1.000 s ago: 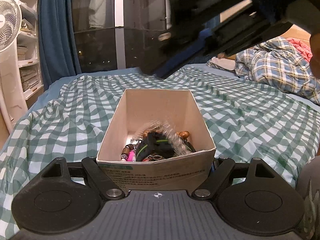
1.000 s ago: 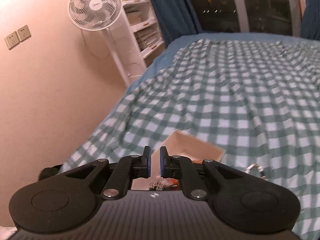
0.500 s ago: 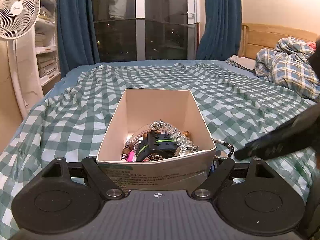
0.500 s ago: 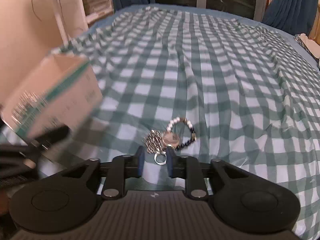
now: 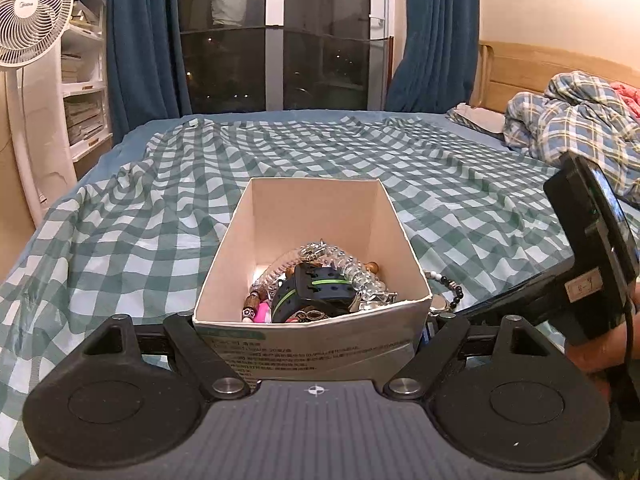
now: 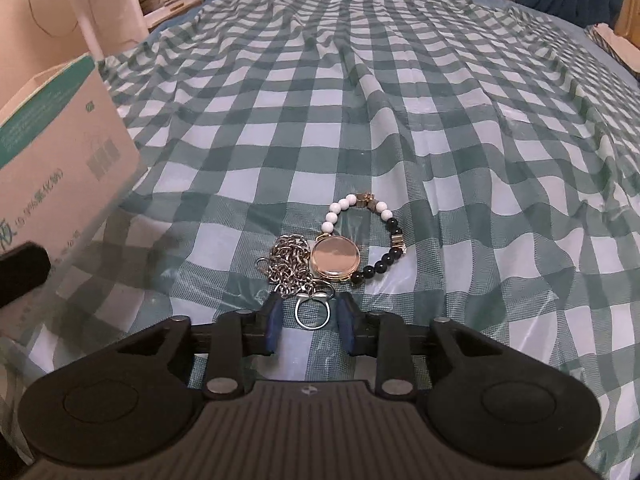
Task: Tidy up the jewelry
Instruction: 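Grasp the silver ring with the right tool, then carry the silver ring with the right tool and release it into the box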
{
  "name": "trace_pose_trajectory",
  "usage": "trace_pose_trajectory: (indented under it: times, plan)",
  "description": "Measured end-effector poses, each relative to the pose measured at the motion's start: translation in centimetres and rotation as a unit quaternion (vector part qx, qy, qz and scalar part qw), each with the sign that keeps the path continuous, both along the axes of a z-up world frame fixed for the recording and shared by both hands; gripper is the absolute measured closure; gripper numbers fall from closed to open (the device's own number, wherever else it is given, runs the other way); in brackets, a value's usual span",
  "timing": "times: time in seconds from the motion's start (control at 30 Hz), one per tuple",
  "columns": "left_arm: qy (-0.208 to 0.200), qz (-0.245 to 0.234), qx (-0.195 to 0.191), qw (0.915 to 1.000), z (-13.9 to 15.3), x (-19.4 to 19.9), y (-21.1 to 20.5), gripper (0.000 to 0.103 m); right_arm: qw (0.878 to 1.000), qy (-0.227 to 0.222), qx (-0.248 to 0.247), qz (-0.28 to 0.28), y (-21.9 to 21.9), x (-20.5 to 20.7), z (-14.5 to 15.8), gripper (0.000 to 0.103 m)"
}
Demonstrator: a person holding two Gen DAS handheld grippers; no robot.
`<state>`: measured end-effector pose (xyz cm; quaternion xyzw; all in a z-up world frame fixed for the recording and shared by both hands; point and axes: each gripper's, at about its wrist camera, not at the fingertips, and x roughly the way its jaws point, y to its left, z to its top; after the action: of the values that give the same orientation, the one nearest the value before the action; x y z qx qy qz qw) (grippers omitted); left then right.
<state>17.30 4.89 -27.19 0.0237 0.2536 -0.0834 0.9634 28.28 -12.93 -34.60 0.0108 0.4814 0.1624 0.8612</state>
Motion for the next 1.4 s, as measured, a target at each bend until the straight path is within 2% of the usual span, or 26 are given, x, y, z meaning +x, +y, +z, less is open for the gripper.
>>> trace_pose_trajectory:
  times: [0.1,0.3,0.43,0.77,0.93,1.1,1.4]
  plan:
    - [0.0,-0.004,0.002,1.0,0.0,0.0,0.0,0.047,1.0,0.007,0.019,-0.016,-1.0,-0.1,0.3,0.0]
    - [0.0,-0.012,0.006,0.9999,0.1,-0.2,-0.3,0.047,0.999,0.003,0.026,-0.025,-1.9,-1.0,1.4,0.0]
    - [-0.004,-0.018,0.012,0.9998,0.1,-0.6,-0.6,0.047,0.998,-0.002,0.048,-0.035,-2.6,-2.0,3.1,0.0]
    - [-0.014,-0.023,0.009,0.9996,0.5,-1.1,-0.8,0.047,0.993,-0.068,0.091,0.006,-2.4,-5.1,12.1,0.0]
    - [-0.018,-0.027,0.008,0.9994,0.7,-1.4,-1.0,0.047,0.988,-0.11,0.108,0.032,-1.2,-6.0,17.0,0.0]
    - [-0.026,-0.038,0.015,0.9988,0.9,-1.8,-1.6,0.047,0.981,-0.146,0.12,0.048,0.4,-6.5,20.7,0.0]
    - [-0.038,-0.049,0.019,0.9979,1.0,-2.3,-2.0,0.047,0.98,-0.138,0.119,0.081,3.2,-6.4,21.4,0.0]
